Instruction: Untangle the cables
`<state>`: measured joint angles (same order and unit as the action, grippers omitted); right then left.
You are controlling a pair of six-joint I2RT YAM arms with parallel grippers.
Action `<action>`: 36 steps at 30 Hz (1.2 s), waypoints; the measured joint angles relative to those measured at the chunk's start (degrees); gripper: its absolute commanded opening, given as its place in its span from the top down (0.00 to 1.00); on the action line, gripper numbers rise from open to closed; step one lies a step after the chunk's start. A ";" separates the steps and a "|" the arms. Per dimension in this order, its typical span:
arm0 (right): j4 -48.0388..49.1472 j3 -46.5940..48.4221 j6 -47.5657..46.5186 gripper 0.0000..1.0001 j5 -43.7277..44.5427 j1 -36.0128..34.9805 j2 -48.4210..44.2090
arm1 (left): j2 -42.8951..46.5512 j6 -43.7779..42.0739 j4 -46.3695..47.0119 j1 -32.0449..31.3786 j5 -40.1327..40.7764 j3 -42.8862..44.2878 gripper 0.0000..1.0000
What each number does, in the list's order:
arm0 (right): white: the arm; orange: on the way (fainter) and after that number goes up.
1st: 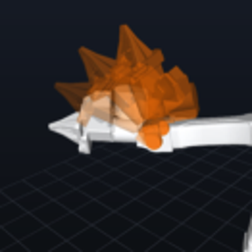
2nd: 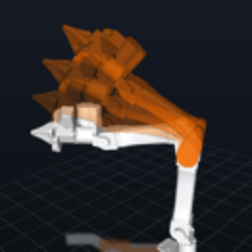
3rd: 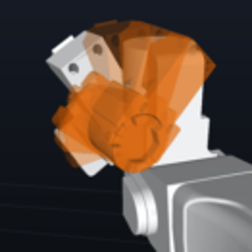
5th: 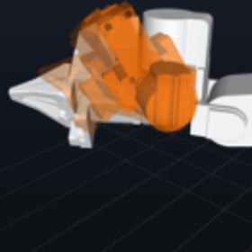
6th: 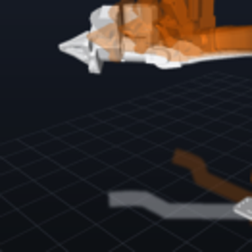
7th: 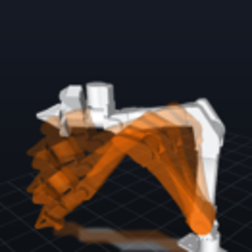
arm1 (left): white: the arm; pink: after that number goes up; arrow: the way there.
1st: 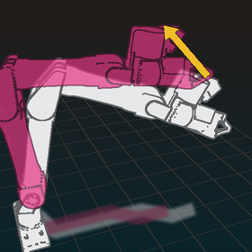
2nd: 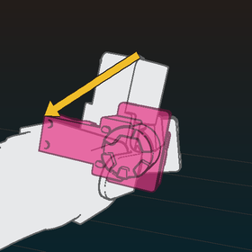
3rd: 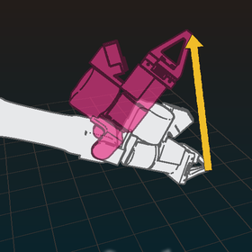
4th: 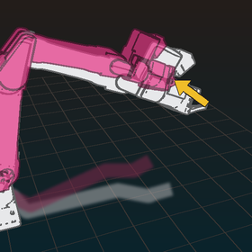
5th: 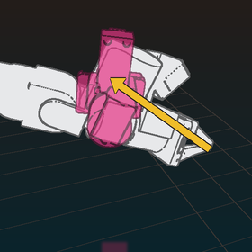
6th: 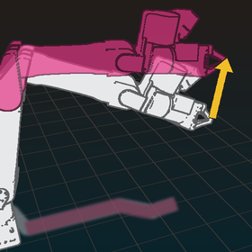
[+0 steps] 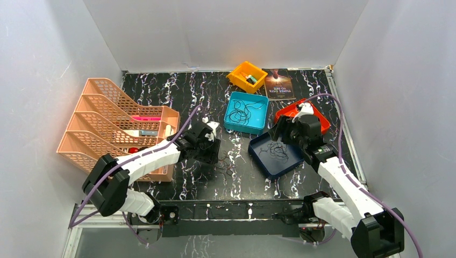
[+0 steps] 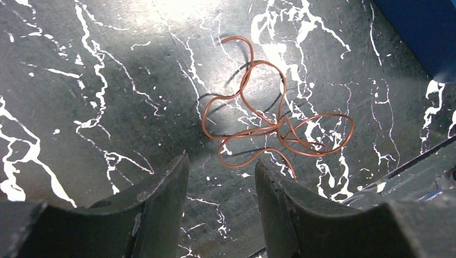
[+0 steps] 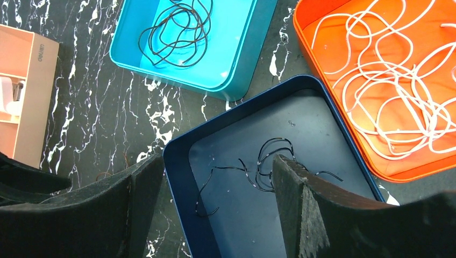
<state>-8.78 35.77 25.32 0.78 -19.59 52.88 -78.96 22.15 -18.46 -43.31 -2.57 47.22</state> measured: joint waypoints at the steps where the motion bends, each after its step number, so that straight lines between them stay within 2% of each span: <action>1: -0.02 0.00 0.02 0.19 -0.13 0.00 0.04 | -0.33 -0.02 0.61 0.00 -0.39 -0.04 0.53; 10: 0.00 -0.02 0.17 0.18 -0.17 0.00 0.04 | -4.92 -0.37 4.35 0.00 -2.36 -0.68 0.55; 17: -0.04 -0.07 0.24 0.19 -0.37 0.00 0.04 | -8.00 -1.18 5.84 -0.02 -2.67 -0.68 0.63; 27: -0.04 -0.50 0.44 0.19 -0.59 0.00 -0.07 | -8.81 -2.01 6.38 -0.04 -2.78 -0.35 1.00; 36: -0.04 -0.87 0.48 0.18 0.59 0.00 -3.23 | -7.21 -3.56 5.38 -0.04 -2.78 1.36 1.00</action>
<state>-8.82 34.89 25.80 1.37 -19.59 49.65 -86.17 18.59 -13.08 -43.35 -5.34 48.58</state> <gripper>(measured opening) 0.817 0.013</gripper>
